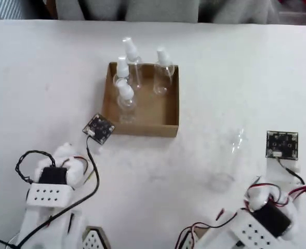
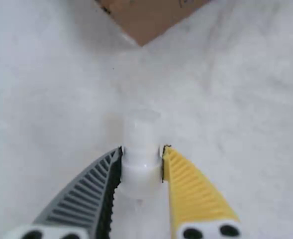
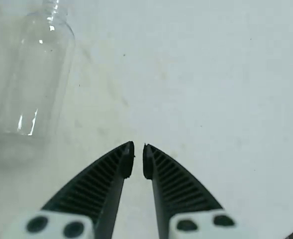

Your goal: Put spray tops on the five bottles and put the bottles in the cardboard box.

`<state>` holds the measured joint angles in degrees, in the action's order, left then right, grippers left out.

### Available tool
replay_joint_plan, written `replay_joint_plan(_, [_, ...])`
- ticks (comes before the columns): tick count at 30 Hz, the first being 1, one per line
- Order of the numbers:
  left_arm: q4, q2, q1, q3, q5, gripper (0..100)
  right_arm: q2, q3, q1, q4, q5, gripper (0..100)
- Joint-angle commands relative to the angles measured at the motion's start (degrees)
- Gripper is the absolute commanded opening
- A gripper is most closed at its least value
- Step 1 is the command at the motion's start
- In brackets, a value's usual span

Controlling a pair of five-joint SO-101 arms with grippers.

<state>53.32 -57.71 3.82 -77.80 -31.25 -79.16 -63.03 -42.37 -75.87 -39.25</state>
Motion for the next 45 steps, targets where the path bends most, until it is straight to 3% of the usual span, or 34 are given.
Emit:
replay_joint_plan(1, [-0.70, -1.63, 0.75, -0.35, 0.35, 2, 12.70, 7.38, 1.71, -0.31, -0.09, 1.7])
replay_joint_plan(7, [-0.97, -1.89, 0.75, -0.97, 0.26, 2, 31.34, 12.57, 4.97, -0.22, 0.00, 1.7])
replay_joint_plan(14, [-0.97, -1.89, 0.75, -0.97, 0.26, 2, 41.71, 12.40, 11.38, 3.21, 0.18, 1.7])
replay_joint_plan(22, [-0.97, -1.89, 0.75, -0.97, 0.18, 2, 45.76, 8.35, 14.46, 12.79, 4.22, 1.7])
replay_joint_plan(30, [-1.05, -1.89, 0.75, -1.05, 0.18, 2, 41.45, 13.27, 14.20, 6.46, 9.14, 1.9])
replay_joint_plan(35, [-1.05, -1.89, 0.75, -1.05, 0.18, 2, 37.41, 20.40, 14.81, 0.04, 17.76, 2.2])
replay_joint_plan(40, [-1.05, -1.89, 0.75, -1.05, 0.18, 2, 36.53, 25.32, 20.44, -2.15, 29.19, 2.2])
replay_joint_plan(45, [-1.05, -1.89, 0.66, -1.05, 0.18, 2, 36.70, 25.49, 26.42, 0.48, 32.09, 2.2])
